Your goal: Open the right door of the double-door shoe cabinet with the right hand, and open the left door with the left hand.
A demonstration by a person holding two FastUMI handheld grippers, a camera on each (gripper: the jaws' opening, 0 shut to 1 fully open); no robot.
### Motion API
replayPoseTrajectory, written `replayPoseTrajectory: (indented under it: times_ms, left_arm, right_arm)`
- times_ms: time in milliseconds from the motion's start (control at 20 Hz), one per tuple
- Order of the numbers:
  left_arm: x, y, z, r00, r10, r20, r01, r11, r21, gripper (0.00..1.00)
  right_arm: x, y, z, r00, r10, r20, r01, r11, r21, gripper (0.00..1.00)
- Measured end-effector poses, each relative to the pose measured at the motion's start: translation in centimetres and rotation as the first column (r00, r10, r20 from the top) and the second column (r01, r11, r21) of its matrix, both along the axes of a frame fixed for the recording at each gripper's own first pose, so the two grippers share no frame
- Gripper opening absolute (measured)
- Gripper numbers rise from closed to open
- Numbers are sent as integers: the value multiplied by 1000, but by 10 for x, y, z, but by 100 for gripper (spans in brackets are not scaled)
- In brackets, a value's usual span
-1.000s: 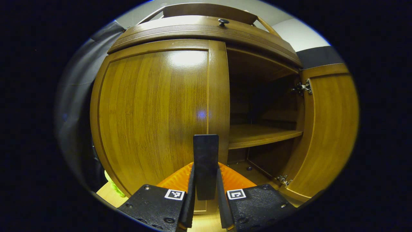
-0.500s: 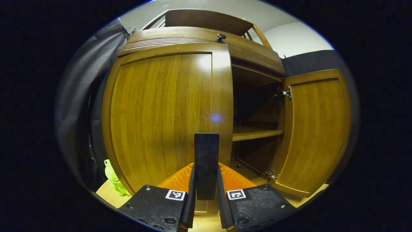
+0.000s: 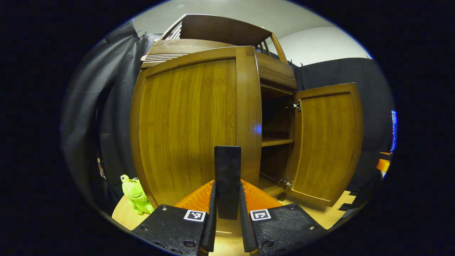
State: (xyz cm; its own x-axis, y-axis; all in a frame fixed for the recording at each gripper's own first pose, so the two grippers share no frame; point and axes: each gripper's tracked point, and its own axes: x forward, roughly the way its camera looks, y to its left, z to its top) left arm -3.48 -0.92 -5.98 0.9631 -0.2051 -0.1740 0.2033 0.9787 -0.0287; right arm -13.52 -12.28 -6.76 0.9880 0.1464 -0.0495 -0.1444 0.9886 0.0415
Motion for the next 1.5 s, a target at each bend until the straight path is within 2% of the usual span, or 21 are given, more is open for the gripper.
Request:
replayPoseTrajectory:
  times_ms: [300, 450, 700, 850, 1100, 1300, 1500]
  left_arm:
    - [-34, 21, 7, 1000, -22, 1, 22, 1000, 12, 31]
    - [-47, 34, 10, 1000, -25, -2, 25, 1000, 2, 31]
    - [-66, 53, 14, 1000, -16, -2, 16, 1000, 12, 31]
    - [-69, 61, 17, 1000, -9, 4, 9, 1000, 27, 31]
    - [-91, 96, 22, 1000, -15, -2, 15, 1000, -22, 29]
    - [-96, 136, 24, 998, 60, 18, -61, 998, 27, 27]
    - [-96, 177, 23, 990, 137, 21, -137, 990, 14, 25]
  right_arm:
    - [0, 25, 0, 999, 38, 2, -38, 999, 10, 100]
    - [-2, 40, -1, 996, 84, 0, -84, 996, 41, 100]
    - [-4, 59, -5, 994, 111, 0, -111, 993, 35, 98]
    - [-3, 66, -9, 991, 133, -12, -132, 989, 74, 100]
    - [-3, 78, -8, 989, 147, -24, -144, 985, 92, 100]
    - [-6, 94, -5, 985, 172, -8, -171, 983, 67, 100]
    - [0, 111, -15, 980, 195, -31, -193, 980, 56, 100]
